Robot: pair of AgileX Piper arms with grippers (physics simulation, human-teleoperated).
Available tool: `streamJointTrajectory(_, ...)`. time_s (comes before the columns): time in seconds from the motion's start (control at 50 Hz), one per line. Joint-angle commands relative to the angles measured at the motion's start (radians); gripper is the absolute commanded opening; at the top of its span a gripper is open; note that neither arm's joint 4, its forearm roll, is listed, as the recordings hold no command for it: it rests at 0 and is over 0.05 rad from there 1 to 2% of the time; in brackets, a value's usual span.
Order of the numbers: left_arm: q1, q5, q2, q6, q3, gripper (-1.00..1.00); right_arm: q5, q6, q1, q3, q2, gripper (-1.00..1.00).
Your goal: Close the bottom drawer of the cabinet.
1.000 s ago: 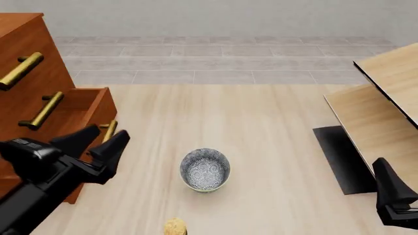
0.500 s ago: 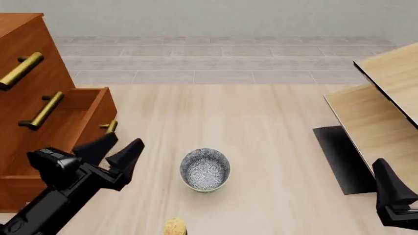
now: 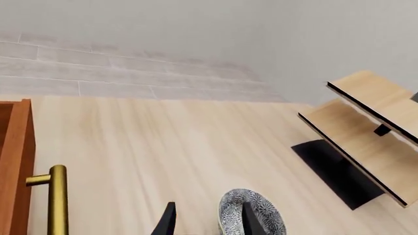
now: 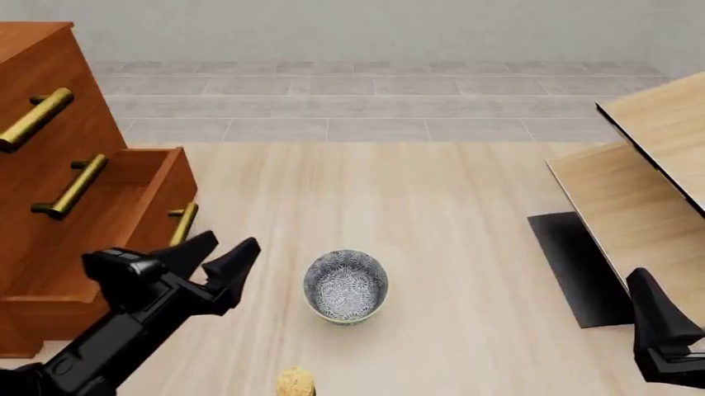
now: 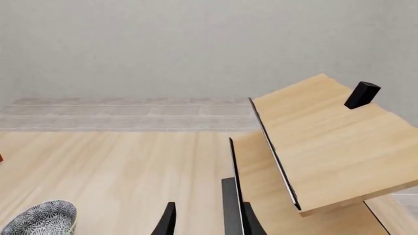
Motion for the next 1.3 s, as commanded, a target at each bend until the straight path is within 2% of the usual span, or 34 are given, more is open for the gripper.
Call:
streamJointTrajectory(0.02, 0.009, -0.006, 0.055, -0.018, -0.015, 1.0, 0.005, -0.003, 0.0, 0.0, -0.006, 1.0)
streamJointTrajectory(0.6, 0.051, -0.006, 0.131, -0.025, -0.021, 1.0, 0.004, -0.004, 0.0, 0.0, -0.005, 1.0)
streamJointTrajectory(1.3, 0.112, -0.007, 0.256, -0.041, -0.081, 1.0, 0.002, 0.001, 0.0, -0.001, 0.0, 1.0)
